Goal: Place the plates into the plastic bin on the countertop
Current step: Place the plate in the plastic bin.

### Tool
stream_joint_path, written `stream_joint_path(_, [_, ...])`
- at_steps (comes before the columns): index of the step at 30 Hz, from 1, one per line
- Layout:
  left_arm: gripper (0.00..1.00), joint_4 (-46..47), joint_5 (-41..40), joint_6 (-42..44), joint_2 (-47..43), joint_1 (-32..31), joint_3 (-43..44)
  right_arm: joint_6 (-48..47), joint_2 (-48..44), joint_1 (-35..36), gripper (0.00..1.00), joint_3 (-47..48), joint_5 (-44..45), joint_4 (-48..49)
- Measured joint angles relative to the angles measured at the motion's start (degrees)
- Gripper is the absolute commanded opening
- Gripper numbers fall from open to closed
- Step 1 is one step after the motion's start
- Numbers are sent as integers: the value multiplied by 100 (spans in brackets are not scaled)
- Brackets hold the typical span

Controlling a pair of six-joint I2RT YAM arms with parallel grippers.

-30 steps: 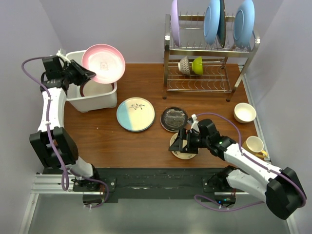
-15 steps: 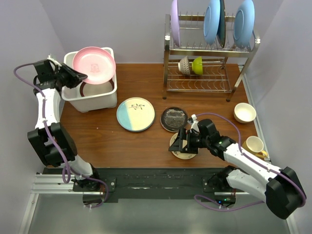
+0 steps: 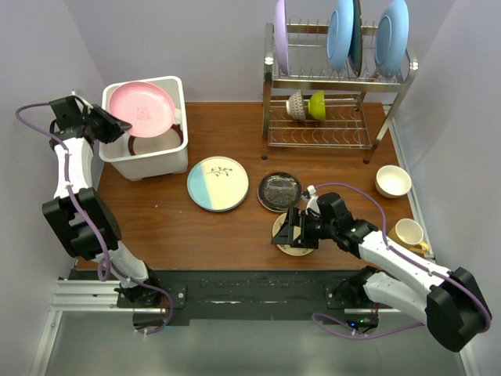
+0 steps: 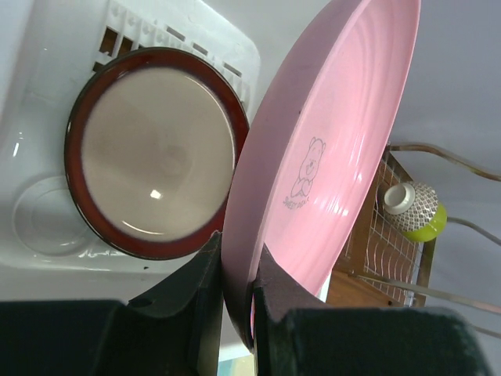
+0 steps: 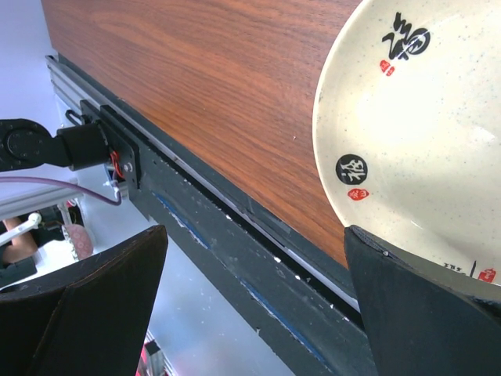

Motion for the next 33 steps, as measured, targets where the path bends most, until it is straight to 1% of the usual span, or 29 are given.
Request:
stream_joint_path(6, [0,-42,-203,55,216,15,219,0,22,0,99,-20,0,2])
stream_joint_path(16, [0,-31,-162,37,946,20,267,2,146,0,99,-79,2,33])
stream_joint_path(23, [0,-90,-175,83,1384,-26,619,0,245,0,99,-87,0,72])
stream_joint_path(26, [6,-162,-236,157,1523,-101,817,0,304,0,99,-87,0,85])
stream_joint_path(30, [7,-243,-308,267,1628,-225,901,2,326,0,99,-87,0,109])
stream_joint_path(33, [11,-310,-363,326,1698,-302,901,0,326,0,99,-87,0,120])
